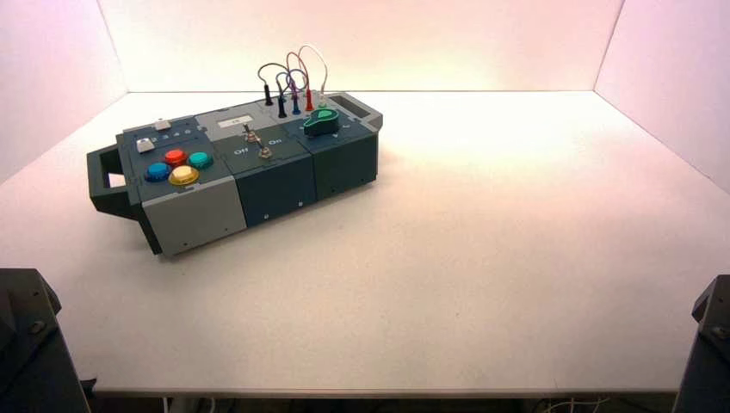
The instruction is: Move the top slider to position 4.
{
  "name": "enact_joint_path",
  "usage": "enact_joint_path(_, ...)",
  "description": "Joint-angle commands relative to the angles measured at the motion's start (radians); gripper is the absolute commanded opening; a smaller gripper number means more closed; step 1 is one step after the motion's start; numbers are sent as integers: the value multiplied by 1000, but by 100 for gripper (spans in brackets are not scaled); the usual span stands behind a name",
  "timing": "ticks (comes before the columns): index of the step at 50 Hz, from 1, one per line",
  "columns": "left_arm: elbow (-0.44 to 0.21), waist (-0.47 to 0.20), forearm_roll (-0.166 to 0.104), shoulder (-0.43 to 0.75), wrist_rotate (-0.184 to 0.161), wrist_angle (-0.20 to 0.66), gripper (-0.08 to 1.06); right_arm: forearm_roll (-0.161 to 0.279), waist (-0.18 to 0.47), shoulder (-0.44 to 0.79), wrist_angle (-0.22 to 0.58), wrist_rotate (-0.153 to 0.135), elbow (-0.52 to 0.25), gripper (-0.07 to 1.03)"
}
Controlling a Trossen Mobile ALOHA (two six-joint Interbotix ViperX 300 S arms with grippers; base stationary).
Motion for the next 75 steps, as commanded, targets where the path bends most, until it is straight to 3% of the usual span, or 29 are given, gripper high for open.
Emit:
enact_joint_path(1,-12,5,-3,17,-3,-2,-3,2,-3,17,-2,0,-15,-2)
enact_joint_path(16,-12,3,-2,40,-3,-2,-3,12,6,54,0,-2,-28,-2)
enact_joint_path(25,-18,5,-2,104,-3,-15,-3,20,9,173,-3,0,-87,-1)
enact_joint_path(37,-31,5,-3,156,-3,-21,-3,20,92,529,-25,-25,-284,8)
enact_joint_path(43,-34,5,-2,144,-3,-21,-3,20,137,746,-9,-29,-413,19)
enact_joint_path(53,-34,5,0,124,-3,-12,-3,20,156,1049,8,-29,-606,20)
enact_joint_path(66,-26,5,0,67,-3,8,-3,18,156,1321,84,-29,-828,20)
enact_joint_path(75,-25,5,0,83,-2,2,-3,20,156,1459,146,-32,-971,27)
